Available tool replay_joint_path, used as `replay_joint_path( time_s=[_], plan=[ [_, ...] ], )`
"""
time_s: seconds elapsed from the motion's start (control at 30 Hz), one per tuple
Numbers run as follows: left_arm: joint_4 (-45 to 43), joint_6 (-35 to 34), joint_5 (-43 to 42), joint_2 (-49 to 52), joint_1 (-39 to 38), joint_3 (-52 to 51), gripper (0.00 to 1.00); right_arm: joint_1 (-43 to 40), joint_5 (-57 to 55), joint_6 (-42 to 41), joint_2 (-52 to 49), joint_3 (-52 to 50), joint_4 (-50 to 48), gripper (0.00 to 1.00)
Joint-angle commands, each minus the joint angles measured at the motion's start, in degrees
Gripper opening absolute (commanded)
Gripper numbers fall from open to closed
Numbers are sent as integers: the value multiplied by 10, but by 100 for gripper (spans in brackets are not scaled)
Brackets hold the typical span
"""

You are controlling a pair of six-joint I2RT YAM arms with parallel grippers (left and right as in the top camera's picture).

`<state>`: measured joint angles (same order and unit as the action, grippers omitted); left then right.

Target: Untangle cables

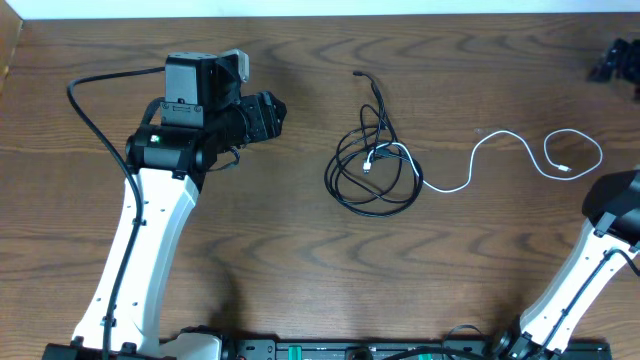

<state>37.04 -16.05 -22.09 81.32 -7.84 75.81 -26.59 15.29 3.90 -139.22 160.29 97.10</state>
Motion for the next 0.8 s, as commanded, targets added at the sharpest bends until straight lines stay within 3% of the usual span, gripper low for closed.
replay_joint_path(
  time_s=[0.0,0.33,0.53,0.77],
  plan=[
    [-1,8,7,0,0,5,62,27,93,56,67,2,2,93],
    [-1,8,7,0,0,5,62,107,85,92,240,-47,2,93],
    [-1,9,7,0,0,5,62,182,31,101,310,-229,2,90],
    [0,9,7,0,0,5,63,233,47,99,312,-436,-35,83]
  ],
)
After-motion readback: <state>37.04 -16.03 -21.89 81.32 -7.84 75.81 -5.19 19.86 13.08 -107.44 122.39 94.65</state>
